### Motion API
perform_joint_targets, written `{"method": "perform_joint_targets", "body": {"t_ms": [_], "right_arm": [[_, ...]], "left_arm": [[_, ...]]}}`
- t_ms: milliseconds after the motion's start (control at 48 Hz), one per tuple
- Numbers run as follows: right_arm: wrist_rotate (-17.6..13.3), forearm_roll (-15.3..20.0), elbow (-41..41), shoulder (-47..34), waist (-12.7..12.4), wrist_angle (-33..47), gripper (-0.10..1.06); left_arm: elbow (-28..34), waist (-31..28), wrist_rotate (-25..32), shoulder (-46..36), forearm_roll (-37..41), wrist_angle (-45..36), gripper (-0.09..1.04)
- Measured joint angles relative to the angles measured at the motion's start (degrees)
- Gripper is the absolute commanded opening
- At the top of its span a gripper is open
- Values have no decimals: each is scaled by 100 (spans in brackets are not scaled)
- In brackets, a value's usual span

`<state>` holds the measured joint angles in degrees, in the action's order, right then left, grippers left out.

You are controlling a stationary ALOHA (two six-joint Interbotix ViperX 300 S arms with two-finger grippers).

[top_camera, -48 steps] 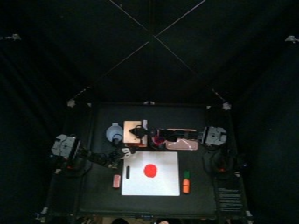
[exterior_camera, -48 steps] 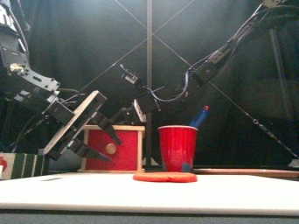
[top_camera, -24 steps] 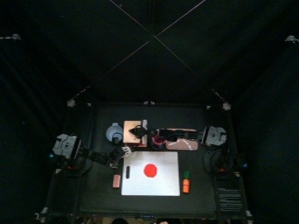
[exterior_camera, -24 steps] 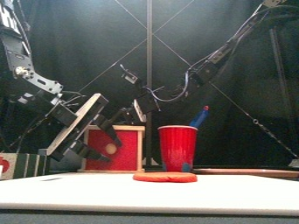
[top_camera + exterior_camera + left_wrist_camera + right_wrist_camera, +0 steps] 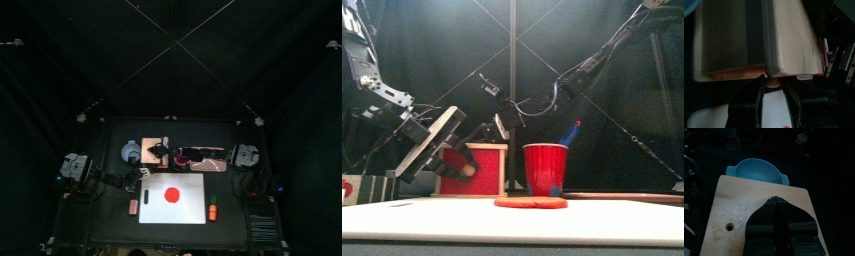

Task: Get the cutter from the drawer then cut the dough then place the extra dough in the bowl
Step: Open the drawer

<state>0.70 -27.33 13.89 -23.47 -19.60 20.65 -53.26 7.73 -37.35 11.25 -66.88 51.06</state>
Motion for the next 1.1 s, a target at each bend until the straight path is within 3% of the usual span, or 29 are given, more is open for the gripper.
{"method": "perform_joint_targets", "body": {"t_ms": [1104], "right_arm": [[-9, -9, -360, -193, -70, -281, 1]], "left_arm": [[105, 1002, -9, 0, -193, -229, 58]]}}
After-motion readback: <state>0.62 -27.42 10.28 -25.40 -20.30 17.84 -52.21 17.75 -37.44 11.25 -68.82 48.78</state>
